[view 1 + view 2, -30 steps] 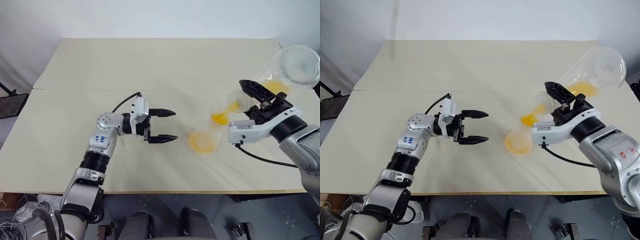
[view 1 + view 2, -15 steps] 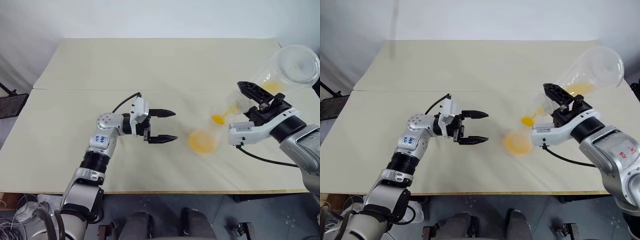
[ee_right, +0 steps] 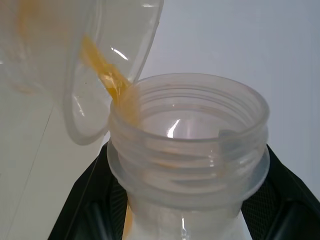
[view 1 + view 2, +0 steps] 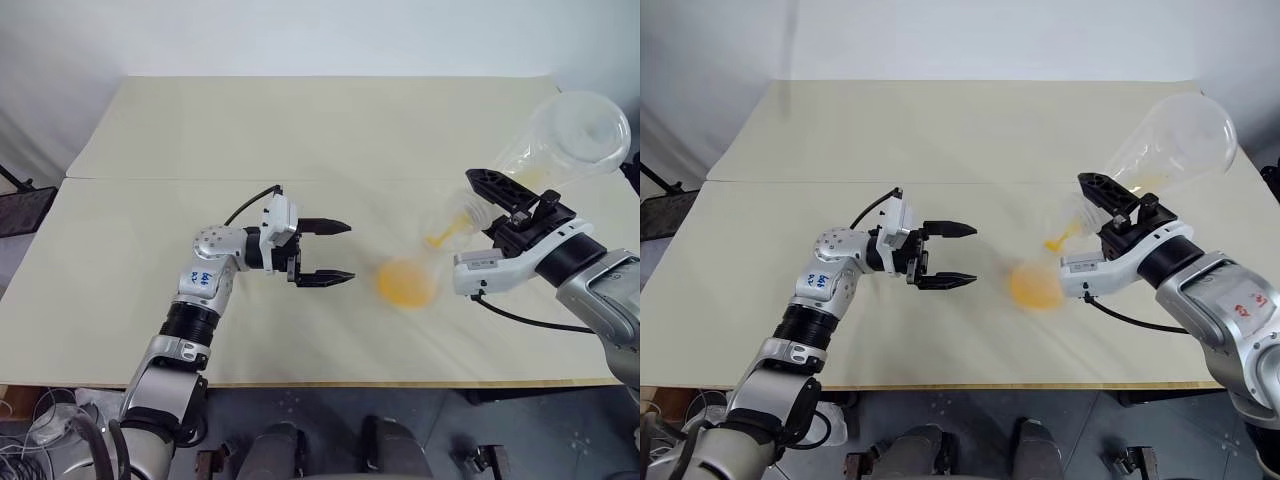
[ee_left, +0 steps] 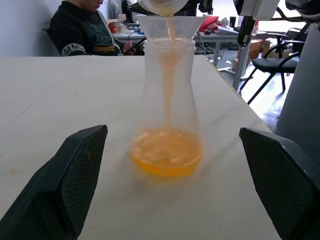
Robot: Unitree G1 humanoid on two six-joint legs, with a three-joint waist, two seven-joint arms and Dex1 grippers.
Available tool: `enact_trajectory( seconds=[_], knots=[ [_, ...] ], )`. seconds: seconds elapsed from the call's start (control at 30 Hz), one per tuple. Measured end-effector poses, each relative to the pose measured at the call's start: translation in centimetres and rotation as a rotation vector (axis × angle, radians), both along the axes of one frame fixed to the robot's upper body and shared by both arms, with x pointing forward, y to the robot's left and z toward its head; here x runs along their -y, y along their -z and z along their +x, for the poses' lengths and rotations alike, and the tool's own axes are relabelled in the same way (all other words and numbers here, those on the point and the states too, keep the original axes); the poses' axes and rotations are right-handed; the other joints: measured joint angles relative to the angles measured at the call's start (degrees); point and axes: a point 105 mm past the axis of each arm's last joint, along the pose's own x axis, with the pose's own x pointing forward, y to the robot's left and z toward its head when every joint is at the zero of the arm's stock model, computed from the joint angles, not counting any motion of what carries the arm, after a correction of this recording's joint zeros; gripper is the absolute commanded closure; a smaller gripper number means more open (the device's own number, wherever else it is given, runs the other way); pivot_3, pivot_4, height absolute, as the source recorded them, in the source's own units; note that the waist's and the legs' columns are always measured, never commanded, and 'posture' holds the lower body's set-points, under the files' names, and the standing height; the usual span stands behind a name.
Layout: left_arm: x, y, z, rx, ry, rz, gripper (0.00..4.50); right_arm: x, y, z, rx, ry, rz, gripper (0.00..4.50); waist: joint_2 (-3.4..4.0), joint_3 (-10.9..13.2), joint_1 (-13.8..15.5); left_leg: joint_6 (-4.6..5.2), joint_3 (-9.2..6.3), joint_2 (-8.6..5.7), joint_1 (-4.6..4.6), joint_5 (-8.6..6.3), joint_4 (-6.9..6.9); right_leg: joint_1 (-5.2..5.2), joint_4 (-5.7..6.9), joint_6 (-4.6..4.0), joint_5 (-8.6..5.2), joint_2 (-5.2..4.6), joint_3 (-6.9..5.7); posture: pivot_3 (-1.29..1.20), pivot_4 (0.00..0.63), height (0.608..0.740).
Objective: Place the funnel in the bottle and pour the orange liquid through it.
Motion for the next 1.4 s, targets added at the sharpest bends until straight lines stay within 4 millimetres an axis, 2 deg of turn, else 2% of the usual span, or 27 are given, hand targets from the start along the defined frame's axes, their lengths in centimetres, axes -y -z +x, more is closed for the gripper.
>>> enact_trajectory(
  seconds=[0.97, 1.3, 1.4],
  knots=[
    [0.6, -0.42, -0.07, 0.013, 0.016, -0.014, 0.0, 0.33, -0.31, 0.41, 0.013, -0.036, -0.121, 2.03, 0.0, 0.0, -0.01, 0.0, 0.0, 0.01, 0.0, 0.0, 0.0, 0.0, 0.0, 0.0, 0.0, 0.0, 0.0, 0.0, 0.15, 0.74],
    [0.63, -0.42, -0.06, 0.012, 0.015, -0.015, 0.0, 0.46, -0.58, 0.68, 0.019, -0.04, -0.12, 2.03, 0.0, 0.0, -0.02, 0.0, 0.0, 0.01, 0.0, 0.0, 0.0, 0.0, 0.0, 0.0, 0.0, 0.0, 0.0, 0.0, 0.15, 0.74],
    [0.63, -0.43, -0.06, 0.012, 0.015, -0.015, 0.0, 0.37, -0.56, 0.7, 0.013, -0.047, -0.064, 2.03, 0.0, 0.0, -0.03, 0.0, 0.0, 0.01, 0.0, 0.0, 0.0, 0.0, 0.01, 0.0, 0.0, 0.0, -0.01, 0.0, 0.15, 0.74]
  ],
)
